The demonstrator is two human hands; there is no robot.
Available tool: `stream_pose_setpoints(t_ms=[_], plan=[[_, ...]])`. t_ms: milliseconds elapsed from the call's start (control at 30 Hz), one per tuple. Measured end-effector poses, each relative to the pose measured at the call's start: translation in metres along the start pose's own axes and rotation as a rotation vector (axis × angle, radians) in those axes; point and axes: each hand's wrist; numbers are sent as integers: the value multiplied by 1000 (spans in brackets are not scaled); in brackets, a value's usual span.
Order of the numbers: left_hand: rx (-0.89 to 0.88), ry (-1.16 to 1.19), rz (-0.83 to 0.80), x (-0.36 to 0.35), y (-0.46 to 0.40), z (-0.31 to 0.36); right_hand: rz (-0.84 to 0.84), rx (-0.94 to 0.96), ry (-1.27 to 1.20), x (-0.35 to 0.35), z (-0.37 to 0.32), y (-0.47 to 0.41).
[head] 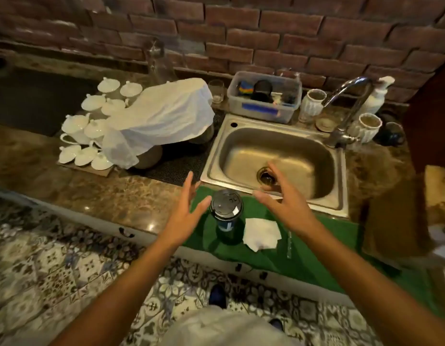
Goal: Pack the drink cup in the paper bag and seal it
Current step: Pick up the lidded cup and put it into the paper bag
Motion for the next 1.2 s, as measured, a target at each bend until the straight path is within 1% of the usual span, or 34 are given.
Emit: stream_pose_setpoints(t_ms=[133,233,367,467,600,733,900,1067,1200], plan=[[55,-36,-114,-3,-5,-15,-74,-112,6,-36,12,7],[62,-70,-148,-7,-7,-25,-77,-177,5,-56,21,12],[67,-98,-209,-10,-14,-26,-126,-237,0,-73,31,15],[75,-121,-227,-14,-16,-24,-110,-250,-22,-82,33,16],[54,-66,-222,-17,-14,-17,-27,-208,-64,-86,31,19],[-8,-76,-215,-16,-5,-2,5,-194,-176,-72,21,24],[-128,-36,-236,-21,4,36,22,-160,-318,-31,-5,30],[-236,20,-345,-37,16,71,61,-152,-496,8,-16,49],[-287,77,-472,-64,24,93,82,-144,-518,37,-20,77]])
Point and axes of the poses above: each hand's wrist, its own y-axis away from the middle knuckle, its own x-axis out of the back of the hand, z = x × y, and after that the axes turned 4 degrees about x, right-handed
